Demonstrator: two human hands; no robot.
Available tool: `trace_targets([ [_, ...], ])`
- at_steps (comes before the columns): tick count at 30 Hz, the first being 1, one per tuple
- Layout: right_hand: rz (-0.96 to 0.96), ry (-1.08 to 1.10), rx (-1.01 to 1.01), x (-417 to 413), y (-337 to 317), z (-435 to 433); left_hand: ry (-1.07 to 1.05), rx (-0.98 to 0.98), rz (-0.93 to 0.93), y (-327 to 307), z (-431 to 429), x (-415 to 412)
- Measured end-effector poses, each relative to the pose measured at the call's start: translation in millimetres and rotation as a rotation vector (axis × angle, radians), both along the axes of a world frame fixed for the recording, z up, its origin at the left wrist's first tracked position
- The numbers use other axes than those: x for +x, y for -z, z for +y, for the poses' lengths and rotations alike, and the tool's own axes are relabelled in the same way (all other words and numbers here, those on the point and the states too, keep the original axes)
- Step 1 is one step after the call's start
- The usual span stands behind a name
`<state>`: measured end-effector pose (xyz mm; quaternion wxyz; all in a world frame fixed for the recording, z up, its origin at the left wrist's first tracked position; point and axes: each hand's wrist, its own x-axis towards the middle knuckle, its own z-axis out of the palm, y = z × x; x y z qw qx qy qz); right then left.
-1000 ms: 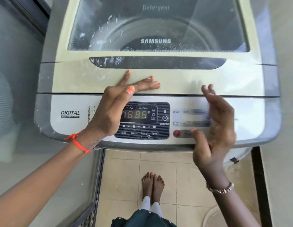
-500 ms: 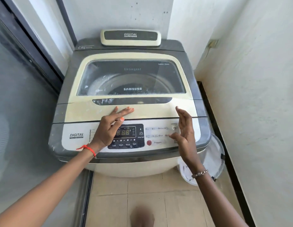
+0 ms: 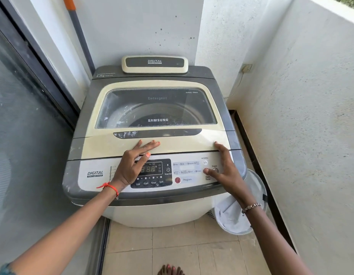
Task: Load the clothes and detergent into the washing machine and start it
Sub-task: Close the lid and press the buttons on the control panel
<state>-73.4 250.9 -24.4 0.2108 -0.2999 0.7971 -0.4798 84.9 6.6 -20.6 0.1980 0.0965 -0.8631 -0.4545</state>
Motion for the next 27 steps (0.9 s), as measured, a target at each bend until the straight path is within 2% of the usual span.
trace_targets([
  [10, -0.058, 0.087, -0.082, -1, -2, -6, 0.001, 0.012, 0.012, 3, -1, -1],
  [15, 0.107, 0.087, 0.035, -3, 0, -11, -0.016, 0.007, 0.029, 6, 0, -3],
  [27, 0.108, 0.017, 0.127, -7, -4, -10, -0.022, -0.088, 0.036, 7, 1, -3],
])
